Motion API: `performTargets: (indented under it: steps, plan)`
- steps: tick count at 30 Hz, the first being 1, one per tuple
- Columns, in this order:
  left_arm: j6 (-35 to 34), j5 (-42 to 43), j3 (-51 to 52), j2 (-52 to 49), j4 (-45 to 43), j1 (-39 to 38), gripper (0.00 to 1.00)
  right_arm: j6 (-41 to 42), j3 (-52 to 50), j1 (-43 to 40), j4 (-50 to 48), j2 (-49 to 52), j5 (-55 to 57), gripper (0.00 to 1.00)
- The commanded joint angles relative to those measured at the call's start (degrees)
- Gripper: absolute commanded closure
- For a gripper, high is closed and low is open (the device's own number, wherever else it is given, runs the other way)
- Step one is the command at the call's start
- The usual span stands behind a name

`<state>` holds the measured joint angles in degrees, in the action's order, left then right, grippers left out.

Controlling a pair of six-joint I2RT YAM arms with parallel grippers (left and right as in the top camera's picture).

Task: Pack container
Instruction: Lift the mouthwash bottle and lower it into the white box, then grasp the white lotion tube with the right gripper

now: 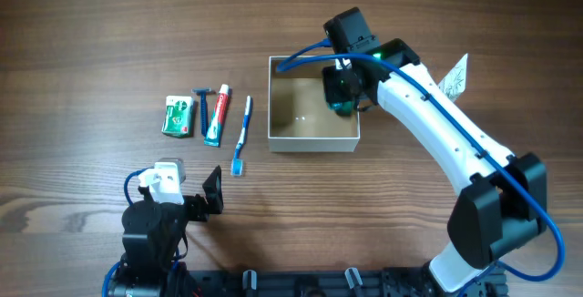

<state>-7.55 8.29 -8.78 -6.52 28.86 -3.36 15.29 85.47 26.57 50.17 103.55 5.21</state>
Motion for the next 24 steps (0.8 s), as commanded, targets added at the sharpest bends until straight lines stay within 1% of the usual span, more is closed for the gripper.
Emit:
performTargets:
  steps: [1,5,6,7,8,10,11,13,16,17,19,20,22,24]
  plan:
    - [1.09,1.29,0.61,0.37,0.02,0.33,0.00,-0.31,0.74,-2.34,-3.17,1.31,2.34,0.79]
    - [1.09,1.29,0.61,0.35,0.04,0.33,0.00,-0.48,0.70,-4.59,-2.58,2.01,-1.81,0.78]
    - [1.09,1.29,0.61,0.37,0.02,0.33,0.00,-1.81,0.70,-4.55,-2.60,2.01,-3.23,0.73]
    - [1.09,1.29,0.61,0.35,0.04,0.33,0.00,-1.79,0.68,-4.50,-2.54,2.01,-3.45,0.65]
    - [1.09,1.29,0.61,0.37,0.02,0.33,0.00,-1.81,0.68,-4.50,-2.51,2.01,-3.61,0.45]
    - [1.09,1.31,0.61,0.35,0.02,0.33,0.00,-2.95,0.72,-4.52,-1.03,1.57,-3.58,0.28]
    - [1.09,1.29,0.61,0.37,0.02,0.33,0.00,-3.43,0.79,-4.52,-0.31,0.85,-3.58,0.25]
    - [1.09,1.31,0.61,0.35,0.02,0.33,0.00,-3.28,0.79,-4.52,0.22,-2.45,-3.58,0.23]
    - [1.09,1.29,0.61,0.35,0.02,0.33,0.00,-3.34,0.79,-4.74,0.96,-13.09,-3.28,0.17]
    - [1.09,1.29,0.61,0.37,0.02,0.33,0.00,-3.28,0.79,-5.46,0.94,-17.70,-2.34,0.15]
    - [1.09,1.29,0.61,0.37,0.02,0.33,0.00,-3.21,0.79,-7.96,0.94,-23.65,-1.38,0.15]
    - [1.09,1.31,0.61,0.37,0.02,0.33,0.00,-3.23,0.79,-10.51,1.62,-26.40,-1.36,0.16]
    - [1.09,1.29,0.61,0.37,0.02,0.33,0.00,-3.06,0.76,-16.00,4.90,-27.32,-0.50,0.18]
    - [1.09,1.31,0.61,0.37,0.04,0.33,0.00,-1.95,0.74,-21.18,7.50,-25.07,-0.48,0.20]
